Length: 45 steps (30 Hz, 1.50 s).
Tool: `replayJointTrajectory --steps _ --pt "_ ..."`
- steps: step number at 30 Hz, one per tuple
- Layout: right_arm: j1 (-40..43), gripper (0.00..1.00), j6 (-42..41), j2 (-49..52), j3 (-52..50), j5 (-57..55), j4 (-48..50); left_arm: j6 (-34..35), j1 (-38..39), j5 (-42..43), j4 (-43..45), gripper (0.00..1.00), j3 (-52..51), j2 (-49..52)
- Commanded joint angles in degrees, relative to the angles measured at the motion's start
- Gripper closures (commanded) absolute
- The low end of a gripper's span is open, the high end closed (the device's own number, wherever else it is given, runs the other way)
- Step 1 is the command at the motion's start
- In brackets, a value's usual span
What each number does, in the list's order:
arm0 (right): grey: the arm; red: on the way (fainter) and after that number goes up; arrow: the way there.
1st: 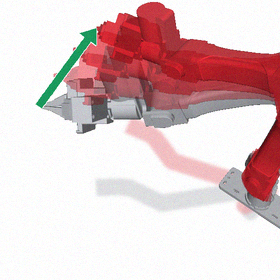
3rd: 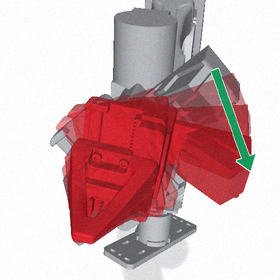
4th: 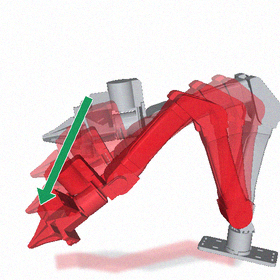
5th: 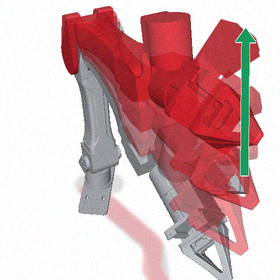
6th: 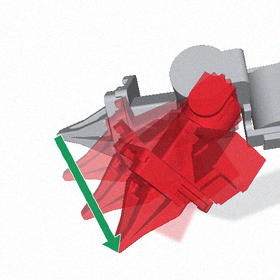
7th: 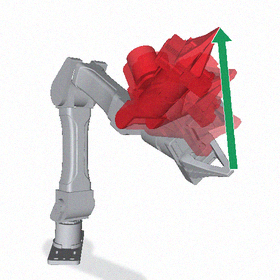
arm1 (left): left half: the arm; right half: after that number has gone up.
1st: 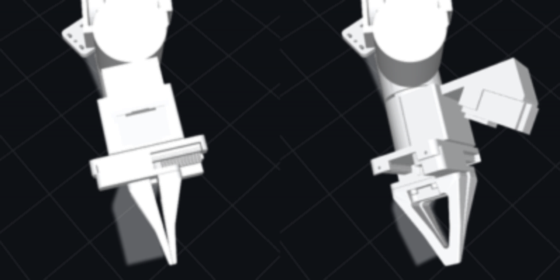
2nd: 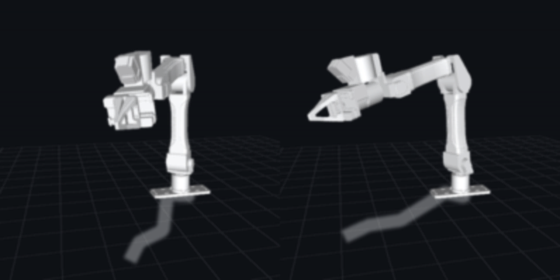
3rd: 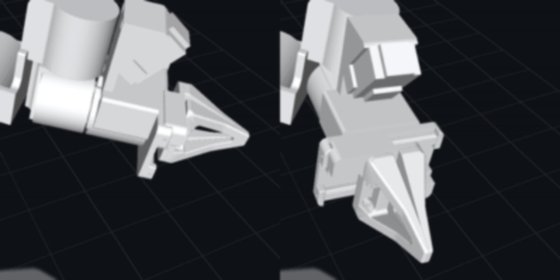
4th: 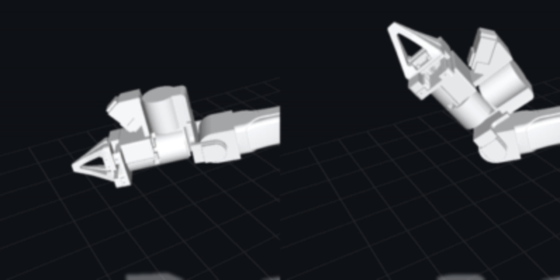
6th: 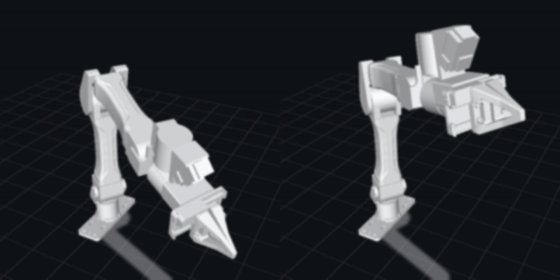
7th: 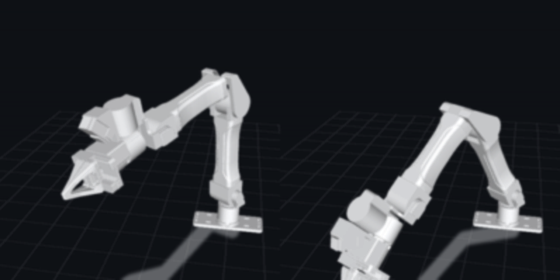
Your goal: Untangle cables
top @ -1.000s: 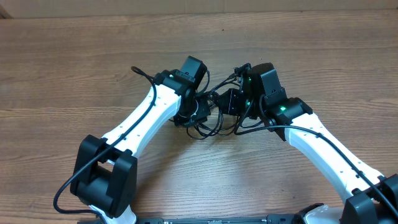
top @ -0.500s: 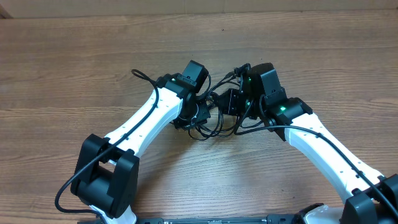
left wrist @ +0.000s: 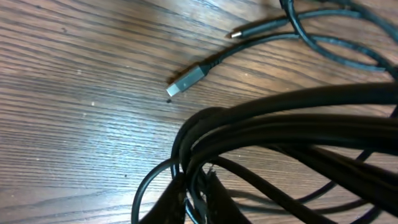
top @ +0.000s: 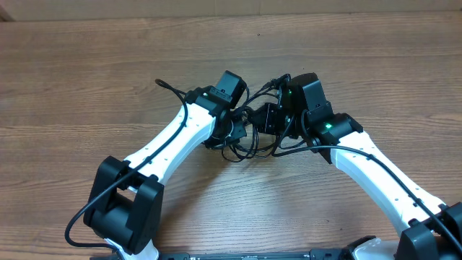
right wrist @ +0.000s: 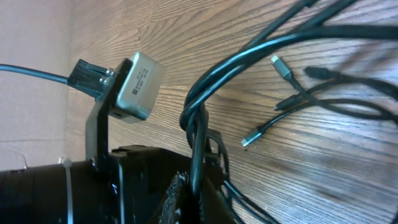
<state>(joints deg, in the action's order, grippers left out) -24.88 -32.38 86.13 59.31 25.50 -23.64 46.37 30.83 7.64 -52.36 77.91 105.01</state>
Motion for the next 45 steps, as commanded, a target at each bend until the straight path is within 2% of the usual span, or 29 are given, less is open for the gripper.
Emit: replayJointTrajectory --steps 1,4,8,12,15,18,28,32,38,42,45 --pt "-0.13 0.96 -0.61 -2.03 1.97 1.22 0.37 -0.46 0.76 -2.14 0.33 0.91 -0.63 -1.2" --pt "-0.13 0.96 -0.59 -2.03 1.97 1.66 0.35 -0.48 0.76 -2.32 0.31 0.89 -0.68 -1.2" --pt "-0.13 0.96 -0.59 -2.03 1.97 1.64 0.37 -0.48 0.76 -2.47 0.11 0.68 -0.9 -1.2" --pt "-0.13 0.96 -0.59 -2.03 1.97 1.62 0.37 -0.5 0.63 -3.76 -0.83 0.59 -0.92 -1.2" --pt "-0.13 0.96 -0.59 -2.03 1.97 1.62 0.37 -0.48 0.66 -3.78 -0.79 0.61 -0.92 -1.2" --pt "-0.13 0.96 -0.59 -2.03 1.97 1.62 0.39 0.42 1.46 -3.78 -0.42 0.68 -0.94 -1.2" --pt "-0.13 0.96 -0.61 -2.03 1.97 1.64 0.37 6.21 2.01 -3.76 0.66 0.73 -3.43 -1.2" --pt "-0.13 0.96 -0.61 -2.03 1.97 1.64 0.39 7.02 1.99 -3.58 3.45 0.81 -4.7 -1.2" --pt "-0.13 0.96 -0.83 -2.03 1.97 2.71 0.42 7.85 2.25 -3.65 6.19 0.82 -4.7 -1.2" --pt "-0.13 0.96 -0.83 -2.03 1.97 2.73 0.59 7.89 2.32 -3.87 6.25 0.96 -4.74 -1.2" --pt "-0.13 0.96 -0.83 -2.03 1.97 2.93 0.61 7.87 2.34 -4.74 6.25 0.95 -4.76 -1.2"
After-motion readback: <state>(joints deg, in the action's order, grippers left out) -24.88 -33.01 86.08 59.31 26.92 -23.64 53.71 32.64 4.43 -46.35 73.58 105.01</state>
